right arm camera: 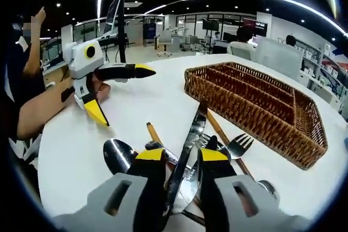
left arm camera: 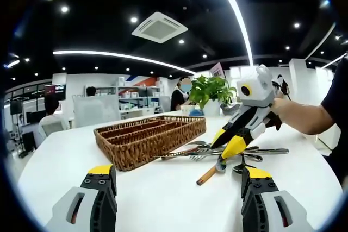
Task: Arrange the knives, forks, and spoons in their matching storage slots by inserting each utensil handle-first until every utensil is classified and aligned in the correct compartment
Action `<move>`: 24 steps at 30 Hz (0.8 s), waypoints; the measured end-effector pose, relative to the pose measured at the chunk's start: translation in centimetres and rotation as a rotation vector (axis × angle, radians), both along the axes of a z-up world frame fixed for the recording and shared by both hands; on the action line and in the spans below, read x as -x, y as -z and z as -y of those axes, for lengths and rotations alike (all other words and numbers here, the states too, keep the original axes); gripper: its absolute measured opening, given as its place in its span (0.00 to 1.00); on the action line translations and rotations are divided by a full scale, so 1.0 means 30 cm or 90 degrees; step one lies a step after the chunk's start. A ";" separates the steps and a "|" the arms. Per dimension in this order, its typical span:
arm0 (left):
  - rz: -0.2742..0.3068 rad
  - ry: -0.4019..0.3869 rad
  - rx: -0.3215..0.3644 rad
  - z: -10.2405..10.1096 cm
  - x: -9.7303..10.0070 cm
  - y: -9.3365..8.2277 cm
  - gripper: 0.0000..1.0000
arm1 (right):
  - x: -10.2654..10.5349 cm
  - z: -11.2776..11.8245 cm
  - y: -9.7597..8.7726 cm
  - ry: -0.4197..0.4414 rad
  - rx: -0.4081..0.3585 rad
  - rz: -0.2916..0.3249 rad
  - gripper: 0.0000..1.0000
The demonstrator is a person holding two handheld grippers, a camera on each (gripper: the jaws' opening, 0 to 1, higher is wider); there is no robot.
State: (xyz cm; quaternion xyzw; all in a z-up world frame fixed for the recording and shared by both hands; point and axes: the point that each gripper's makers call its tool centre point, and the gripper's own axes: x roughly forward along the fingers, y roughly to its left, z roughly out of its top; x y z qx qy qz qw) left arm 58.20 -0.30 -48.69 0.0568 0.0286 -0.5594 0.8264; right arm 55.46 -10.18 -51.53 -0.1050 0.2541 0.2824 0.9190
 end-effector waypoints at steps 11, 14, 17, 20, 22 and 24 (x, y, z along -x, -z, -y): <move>0.000 0.000 0.002 -0.003 -0.007 -0.001 1.00 | -0.019 -0.015 0.024 0.038 -0.003 -0.081 0.20; 0.000 0.000 0.003 -0.003 -0.008 -0.001 1.00 | -0.041 -0.014 0.025 0.042 -0.003 -0.086 0.19; 0.000 0.000 0.002 -0.003 -0.009 0.000 1.00 | -0.054 -0.009 0.037 0.051 -0.005 -0.101 0.17; -0.001 0.000 0.004 -0.004 -0.009 -0.002 1.00 | -0.060 -0.007 0.045 0.052 -0.011 -0.112 0.13; -0.001 0.000 0.005 -0.004 -0.009 -0.002 1.00 | -0.062 -0.006 0.047 0.050 -0.005 -0.113 0.11; -0.001 0.001 0.004 -0.004 -0.008 -0.002 1.00 | -0.061 -0.006 0.046 0.044 -0.003 -0.110 0.10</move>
